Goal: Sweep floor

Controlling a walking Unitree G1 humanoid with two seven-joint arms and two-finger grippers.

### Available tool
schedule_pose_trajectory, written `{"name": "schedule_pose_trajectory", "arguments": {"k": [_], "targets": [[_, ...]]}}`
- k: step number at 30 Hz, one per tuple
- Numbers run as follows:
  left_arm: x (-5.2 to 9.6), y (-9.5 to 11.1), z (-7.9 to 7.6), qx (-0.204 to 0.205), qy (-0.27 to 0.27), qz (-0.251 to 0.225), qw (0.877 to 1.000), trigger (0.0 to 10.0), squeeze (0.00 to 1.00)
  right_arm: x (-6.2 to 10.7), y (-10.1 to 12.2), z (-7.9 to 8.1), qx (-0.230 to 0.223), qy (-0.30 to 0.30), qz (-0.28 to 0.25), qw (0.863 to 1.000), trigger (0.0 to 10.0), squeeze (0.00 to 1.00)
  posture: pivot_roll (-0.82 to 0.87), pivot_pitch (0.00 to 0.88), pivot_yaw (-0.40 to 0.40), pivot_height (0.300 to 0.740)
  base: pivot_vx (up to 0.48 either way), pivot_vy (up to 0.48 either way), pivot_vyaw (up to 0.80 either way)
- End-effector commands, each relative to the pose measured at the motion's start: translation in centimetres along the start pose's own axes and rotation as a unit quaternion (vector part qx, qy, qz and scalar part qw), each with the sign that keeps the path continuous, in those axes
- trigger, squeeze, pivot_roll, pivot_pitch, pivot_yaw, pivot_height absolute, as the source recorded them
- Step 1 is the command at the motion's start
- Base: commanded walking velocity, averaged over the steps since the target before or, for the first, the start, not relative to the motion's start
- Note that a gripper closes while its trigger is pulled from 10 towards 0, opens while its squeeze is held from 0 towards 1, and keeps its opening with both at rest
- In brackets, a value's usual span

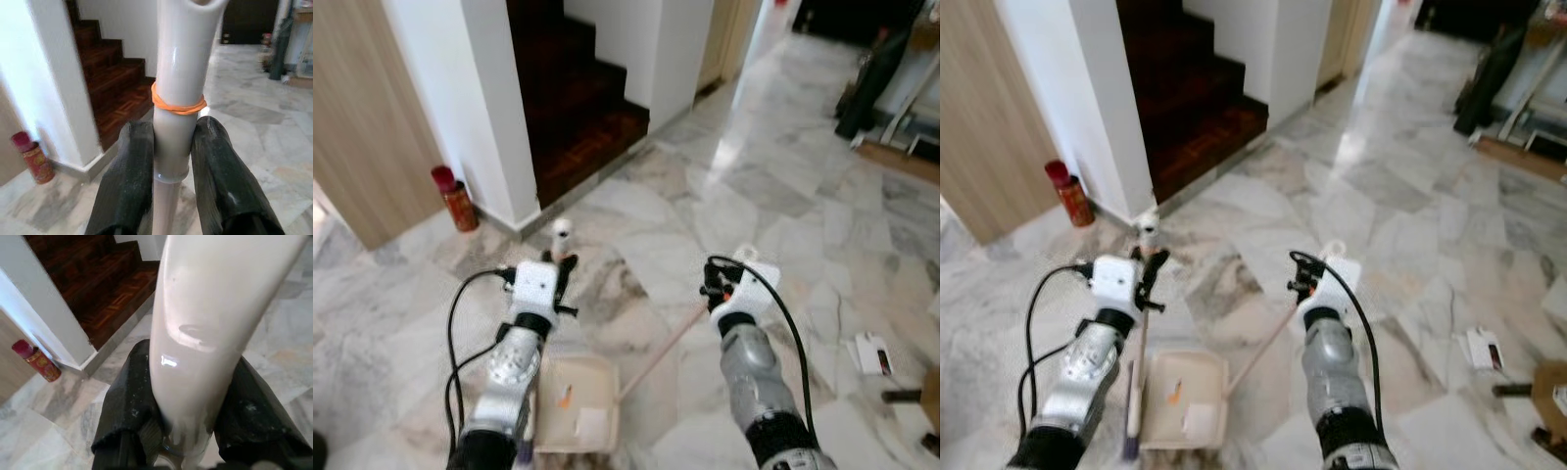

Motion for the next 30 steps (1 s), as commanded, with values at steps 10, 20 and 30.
{"name": "schedule_pose_trajectory", "arguments": {"k": [10, 20, 30], "targets": [[-0.4, 1.07, 0.55, -0.005, 0.003, -0.022, 1.0, 10.0, 0.0, -0.33, 0.89, 1.67, -0.004, 0.024, -0.019, 1.0, 10.0, 0.0, 0.1, 0.0, -0.051, 0.74, 0.0, 0.274, 0.8], [-0.45, 1.09, 0.46, -0.007, -0.001, -0.022, 1.0, 10.0, 0.0, -0.33, 0.69, 1.82, -0.007, 0.027, -0.015, 0.999, 10.0, 0.0, 0.11, 0.0, -0.05, 0.74, 0.0, 0.271, 0.17], [-0.43, 1.1, 0.44, -0.008, -0.004, -0.022, 1.0, 10.0, 0.0, -0.3, 0.66, 2.11, -0.004, 0.032, -0.016, 0.999, 10.0, 0.0, 0.11, 0.0, -0.048, 0.74, 0.0, 0.269, 0.49]]}}
Point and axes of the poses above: a point about 5 cm out from each wrist's last joint towards the gripper, its own x axis pointing back from the gripper into the wrist, its own y axis along the axis of the wrist's last joint, z = x × y, the point moved 3 cm from there along -x, pointing out of the wrist towards the gripper, and after that the axes turned 5 degrees about -x, right-handed, at the moved point
